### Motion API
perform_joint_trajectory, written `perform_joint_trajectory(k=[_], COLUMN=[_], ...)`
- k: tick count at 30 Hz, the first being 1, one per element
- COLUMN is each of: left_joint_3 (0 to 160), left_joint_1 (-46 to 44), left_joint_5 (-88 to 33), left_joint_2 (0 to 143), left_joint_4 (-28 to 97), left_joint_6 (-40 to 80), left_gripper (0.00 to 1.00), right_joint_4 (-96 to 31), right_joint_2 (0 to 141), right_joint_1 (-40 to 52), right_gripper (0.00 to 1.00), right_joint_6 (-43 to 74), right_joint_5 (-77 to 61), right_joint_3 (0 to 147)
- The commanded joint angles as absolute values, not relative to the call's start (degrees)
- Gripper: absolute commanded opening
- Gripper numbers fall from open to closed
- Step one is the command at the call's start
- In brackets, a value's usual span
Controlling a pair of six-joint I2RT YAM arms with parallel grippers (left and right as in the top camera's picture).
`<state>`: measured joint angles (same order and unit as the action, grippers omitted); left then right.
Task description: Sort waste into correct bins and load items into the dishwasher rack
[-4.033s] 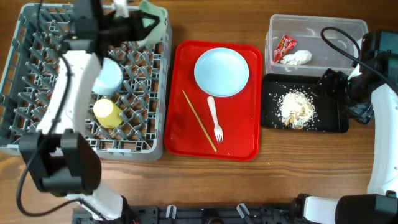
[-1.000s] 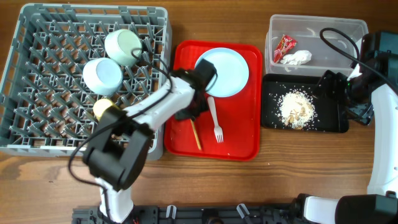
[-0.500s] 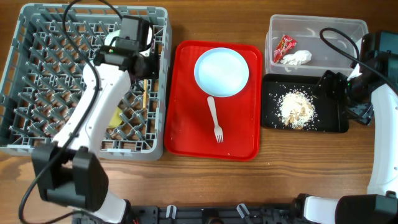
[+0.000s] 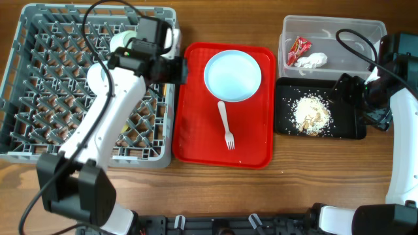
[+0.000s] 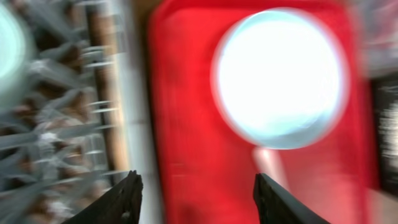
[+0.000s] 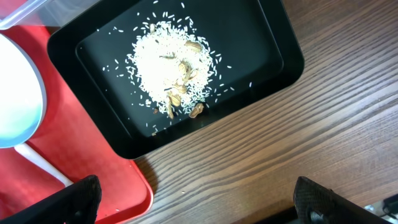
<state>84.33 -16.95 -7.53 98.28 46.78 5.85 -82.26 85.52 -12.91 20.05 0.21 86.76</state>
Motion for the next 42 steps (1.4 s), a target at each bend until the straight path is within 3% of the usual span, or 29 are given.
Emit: perform_joint_trajectory(k=[1,7,12,16,23,25,28,34,42], left_joint_3=[85.2,85.1,85.1,85.1,82.7,82.5,82.5,82.5,82.5], left_joint_1=[-24.0,-36.6,-43.6,-46.7,-46.2,-45.5,-44.9,-45.1,-45.3], left_joint_5=[-13.0,-8.5,-8.5,-8.5,-5.7,-5.7,-4.4,-0.1,-1.8], left_joint_2=[97.8,108.4,116.9,120.8,122.3,122.3,122.3,122.4,122.4], left_joint_4=[47.1,51.3,54.3,54.3,52.5,52.5,52.6,52.9,54.7], left_joint_6=[17.5,34.0,36.8,39.5,41.2,41.2,41.2,41.9,42.5], left_gripper=[0.69,0.70,0.71,0.67,0.63,0.58,0.43,0.31,0.29], right_joint_4=[-82.1,-82.1,-82.1,-82.1,-82.2,-82.2,-82.2,-82.1,-82.1], right_joint_2=[84.5,84.5,84.5,84.5,84.5,84.5,84.5,84.5,84.5], right_joint_1=[-13.1,-13.1,-13.1,-13.1,-13.1,-13.1,-13.1,-13.1,-13.1], right_gripper=[1.00,1.00,1.00,1.00,1.00,1.00,0.99,1.00,1.00], right_joint_6=[19.5,19.4,19.4,19.2,19.0,19.1,19.0,19.0,19.0], right_joint_5=[0.0,0.0,0.0,0.0,0.0,0.0,0.0,0.0,0.0], right_joint_3=[87.7,87.7,87.7,87.7,87.7,87.7,87.7,87.7,87.7])
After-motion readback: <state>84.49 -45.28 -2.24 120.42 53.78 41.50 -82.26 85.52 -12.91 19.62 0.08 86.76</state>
